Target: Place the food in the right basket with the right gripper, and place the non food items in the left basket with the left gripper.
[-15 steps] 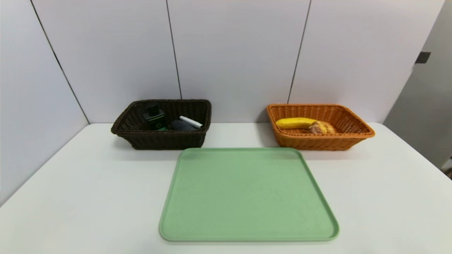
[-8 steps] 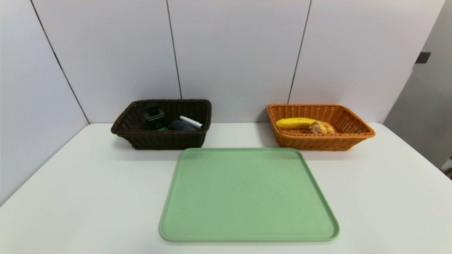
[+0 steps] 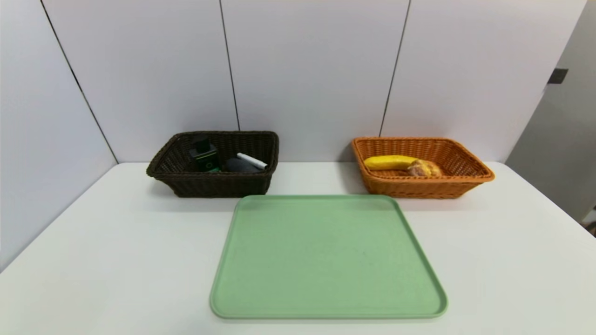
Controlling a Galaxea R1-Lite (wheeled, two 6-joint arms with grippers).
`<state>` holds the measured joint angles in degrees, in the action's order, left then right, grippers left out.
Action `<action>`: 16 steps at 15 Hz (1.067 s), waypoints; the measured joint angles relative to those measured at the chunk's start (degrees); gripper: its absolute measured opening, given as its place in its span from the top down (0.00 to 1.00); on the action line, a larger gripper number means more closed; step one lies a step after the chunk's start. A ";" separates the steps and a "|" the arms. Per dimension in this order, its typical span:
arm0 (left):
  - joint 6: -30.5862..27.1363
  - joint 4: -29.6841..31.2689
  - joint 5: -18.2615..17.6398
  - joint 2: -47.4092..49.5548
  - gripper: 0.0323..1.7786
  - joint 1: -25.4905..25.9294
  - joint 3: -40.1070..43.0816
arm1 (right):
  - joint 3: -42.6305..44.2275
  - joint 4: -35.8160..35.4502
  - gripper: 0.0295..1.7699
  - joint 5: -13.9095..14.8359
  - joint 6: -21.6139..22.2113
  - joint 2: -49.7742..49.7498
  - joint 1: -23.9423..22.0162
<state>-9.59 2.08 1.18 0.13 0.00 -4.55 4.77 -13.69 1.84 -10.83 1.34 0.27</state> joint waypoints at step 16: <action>7.86 -0.88 -1.11 -0.06 0.05 0.00 4.55 | -4.77 13.64 0.03 -4.45 4.99 -1.44 -0.02</action>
<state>-1.73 1.21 0.07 0.07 0.00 0.00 0.00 -0.05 -2.61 -5.84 -0.10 0.24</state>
